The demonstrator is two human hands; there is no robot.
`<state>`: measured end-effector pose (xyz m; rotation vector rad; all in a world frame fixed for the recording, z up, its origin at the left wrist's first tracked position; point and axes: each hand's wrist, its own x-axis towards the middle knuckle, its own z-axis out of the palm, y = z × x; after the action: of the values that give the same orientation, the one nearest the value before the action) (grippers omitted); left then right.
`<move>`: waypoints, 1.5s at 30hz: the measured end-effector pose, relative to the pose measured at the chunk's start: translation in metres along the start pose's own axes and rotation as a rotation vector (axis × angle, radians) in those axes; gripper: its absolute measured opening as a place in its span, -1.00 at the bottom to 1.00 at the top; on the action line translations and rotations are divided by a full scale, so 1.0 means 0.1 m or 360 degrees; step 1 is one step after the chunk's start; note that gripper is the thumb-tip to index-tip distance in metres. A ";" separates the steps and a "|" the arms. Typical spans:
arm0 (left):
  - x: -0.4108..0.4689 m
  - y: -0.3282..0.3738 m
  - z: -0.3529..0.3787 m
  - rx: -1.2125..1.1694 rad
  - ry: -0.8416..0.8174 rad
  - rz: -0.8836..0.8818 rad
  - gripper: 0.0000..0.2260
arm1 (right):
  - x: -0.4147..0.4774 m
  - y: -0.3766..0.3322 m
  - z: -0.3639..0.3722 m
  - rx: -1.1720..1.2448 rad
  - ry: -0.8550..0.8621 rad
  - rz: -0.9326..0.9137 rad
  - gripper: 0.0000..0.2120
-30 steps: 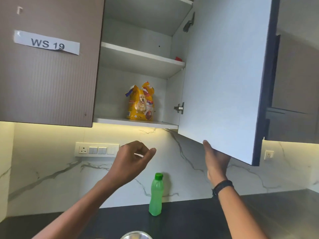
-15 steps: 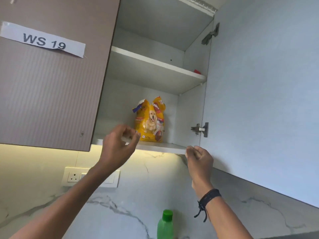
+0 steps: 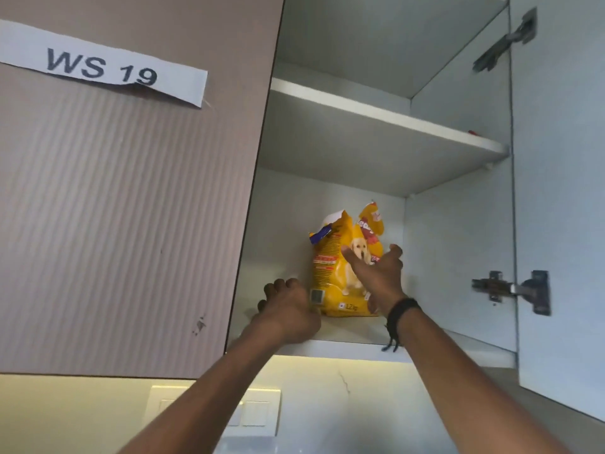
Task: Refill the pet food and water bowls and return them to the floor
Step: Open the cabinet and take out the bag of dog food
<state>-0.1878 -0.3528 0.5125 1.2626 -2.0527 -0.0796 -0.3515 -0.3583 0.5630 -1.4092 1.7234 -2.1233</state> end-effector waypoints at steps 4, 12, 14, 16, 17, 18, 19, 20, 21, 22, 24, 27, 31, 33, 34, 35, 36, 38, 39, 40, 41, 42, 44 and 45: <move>0.06 -0.04 0.05 0.0081 0.0015 -0.0004 -0.50 | 0.39 -0.04 0.40 -0.0190 0.0004 0.0138 0.27; 0.06 0.01 0.01 0.0193 -0.0051 -0.0130 -0.51 | 0.55 0.13 0.33 -0.0710 -0.0149 -0.0132 0.12; 0.02 0.02 -0.02 0.0174 -0.0051 -0.0142 -0.53 | 0.45 0.13 0.22 -0.0637 -0.0091 -0.0240 -0.12; -0.01 0.04 -0.04 0.0132 -0.0026 -0.0142 -0.58 | 0.34 0.14 0.08 -0.0587 -0.0005 -0.0319 -0.28; -0.02 0.04 -0.04 0.0106 0.0003 -0.0136 -0.61 | 0.27 0.17 0.01 -0.0570 0.0020 -0.0341 -0.31; -0.04 0.04 -0.05 0.0070 0.0049 -0.0121 -0.64 | 0.21 0.20 -0.07 -0.0533 0.0044 -0.0379 -0.33; -0.07 0.06 -0.07 0.0021 0.0108 -0.0102 -0.66 | 0.13 0.20 -0.18 -0.0487 0.0054 -0.0429 -0.34; -0.10 0.07 -0.08 -0.0017 0.0162 -0.0075 -0.66 | 0.04 0.21 -0.27 -0.0425 0.0050 -0.0476 -0.34; -0.11 0.06 -0.08 -0.0037 0.0208 -0.0047 -0.64 | -0.04 0.24 -0.33 -0.0356 0.0041 -0.0506 -0.35; -0.12 0.05 -0.07 -0.0049 0.0261 -0.0027 -0.64 | -0.12 0.25 -0.41 -0.0289 0.0027 -0.0543 -0.35; -0.19 0.05 -0.06 -0.0037 0.0351 -0.0004 -0.65 | -0.31 0.22 -0.61 -0.0172 0.0016 -0.0587 -0.39; -0.32 0.05 -0.03 0.0005 0.0416 0.0034 -0.67 | -0.55 0.10 -0.92 -0.0060 0.0057 -0.0654 -0.46; -0.77 0.20 0.01 -0.0471 0.0552 0.0211 -0.64 | -0.93 -0.11 -1.32 -0.0065 0.0068 -0.0739 -0.54; -1.12 0.39 -0.02 -0.1061 0.0577 0.0141 -0.74 | -1.13 -0.23 -1.49 -0.0068 0.0047 -0.0817 -0.55; -1.30 0.49 -0.05 -0.1368 0.0497 0.0053 -0.74 | -1.23 -0.28 -1.55 -0.0074 0.0009 -0.0845 -0.54; -1.47 0.57 -0.08 -0.1627 0.0321 -0.0066 -0.69 | -1.32 -0.33 -1.60 -0.0097 -0.0043 -0.0883 -0.56; -1.64 0.65 -0.11 -0.1816 0.0076 -0.0156 -0.62 | -1.44 -0.37 -1.65 -0.0112 -0.0098 -0.0945 -0.61; -1.88 0.72 -0.13 -0.2091 -0.0263 -0.0221 -0.49 | -1.68 -0.45 -1.71 -0.0055 -0.0180 -0.1102 -0.75; -1.99 0.71 -0.14 -0.2222 -0.0289 -0.0261 -0.47 | -1.78 -0.46 -1.72 0.0026 -0.0220 -0.1146 -0.77; -2.10 0.68 -0.13 -0.2335 -0.0271 -0.0307 -0.45 | -1.88 -0.44 -1.74 0.0077 -0.0256 -0.1181 -0.78; -2.23 0.63 -0.12 -0.2420 -0.0237 -0.0362 -0.42 | -1.97 -0.40 -1.74 0.0095 -0.0304 -0.1184 -0.79; -2.36 0.56 -0.11 -0.2475 -0.0216 -0.0415 -0.39 | -2.04 -0.34 -1.73 0.0116 -0.0386 -0.1132 -0.79; -2.68 0.36 -0.05 -0.2570 -0.0220 -0.0500 -0.33 | -2.25 -0.17 -1.69 0.0335 -0.0649 -0.0846 -0.70; -2.86 0.27 0.00 -0.2585 -0.0216 -0.0560 -0.28 | -2.38 -0.06 -1.65 0.0433 -0.0748 -0.0720 -0.66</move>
<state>-0.1319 -0.1107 0.3693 0.4603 -1.0869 -1.6152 -0.3217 -0.1007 0.4343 -2.1332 0.9776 -1.8792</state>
